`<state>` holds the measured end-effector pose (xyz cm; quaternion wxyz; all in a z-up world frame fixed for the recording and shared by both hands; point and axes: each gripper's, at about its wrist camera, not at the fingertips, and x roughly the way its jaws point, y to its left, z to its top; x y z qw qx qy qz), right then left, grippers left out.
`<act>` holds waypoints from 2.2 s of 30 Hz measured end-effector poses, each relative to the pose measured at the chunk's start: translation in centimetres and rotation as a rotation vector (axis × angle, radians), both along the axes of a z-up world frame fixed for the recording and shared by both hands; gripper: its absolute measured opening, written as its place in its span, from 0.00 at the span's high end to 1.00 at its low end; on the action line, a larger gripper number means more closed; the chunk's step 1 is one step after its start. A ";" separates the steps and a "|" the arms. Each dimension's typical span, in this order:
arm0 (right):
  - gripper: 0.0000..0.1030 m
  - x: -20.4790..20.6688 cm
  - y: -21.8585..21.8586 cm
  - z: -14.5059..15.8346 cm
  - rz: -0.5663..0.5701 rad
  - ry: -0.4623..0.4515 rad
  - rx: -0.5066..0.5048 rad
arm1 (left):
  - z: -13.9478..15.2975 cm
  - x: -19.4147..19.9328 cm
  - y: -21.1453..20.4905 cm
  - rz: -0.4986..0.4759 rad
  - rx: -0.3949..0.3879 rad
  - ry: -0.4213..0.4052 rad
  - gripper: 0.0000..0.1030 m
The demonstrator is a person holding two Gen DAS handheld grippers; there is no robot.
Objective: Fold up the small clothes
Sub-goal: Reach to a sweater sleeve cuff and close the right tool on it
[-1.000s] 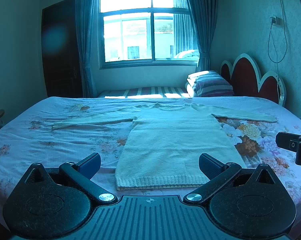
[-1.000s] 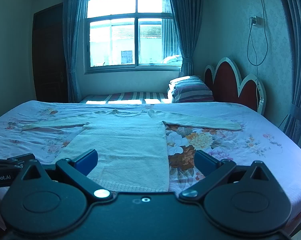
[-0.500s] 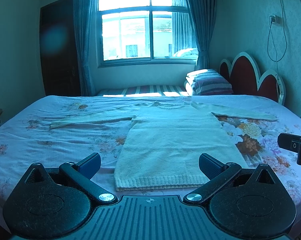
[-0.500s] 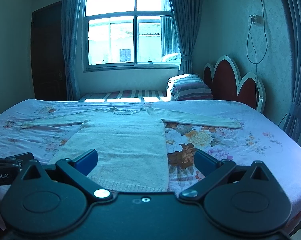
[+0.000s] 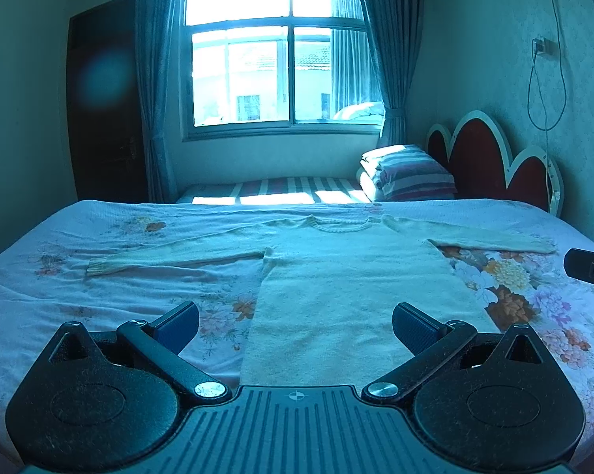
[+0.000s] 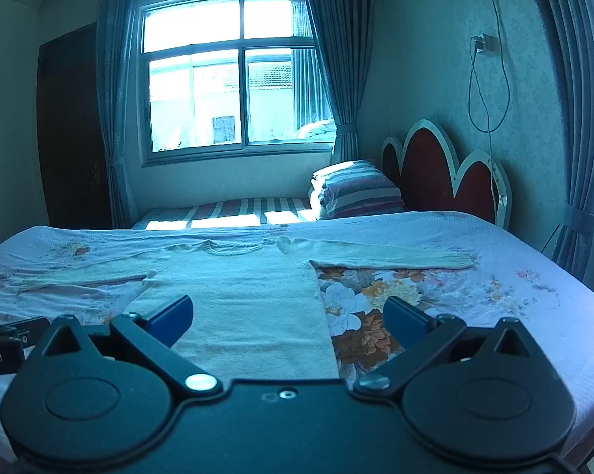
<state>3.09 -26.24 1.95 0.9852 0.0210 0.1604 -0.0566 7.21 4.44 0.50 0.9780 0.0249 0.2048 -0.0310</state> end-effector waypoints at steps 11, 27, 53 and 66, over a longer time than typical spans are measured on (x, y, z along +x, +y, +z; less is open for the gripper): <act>0.02 3.5 -0.8 0.8 -0.052 -0.038 0.023 | -1.0 5.1 1.5 -0.004 0.001 0.035 0.00; 0.39 19.1 -15.2 -1.7 -0.224 -0.044 0.138 | -3.8 20.5 0.7 0.163 -0.021 0.103 0.00; 0.94 33.1 -41.3 -18.8 -0.487 0.007 0.813 | -8.4 32.8 -1.4 0.403 0.047 0.313 0.00; 0.94 37.9 -34.8 -10.7 -0.347 0.024 0.516 | -10.8 34.0 8.4 0.505 0.029 0.332 0.00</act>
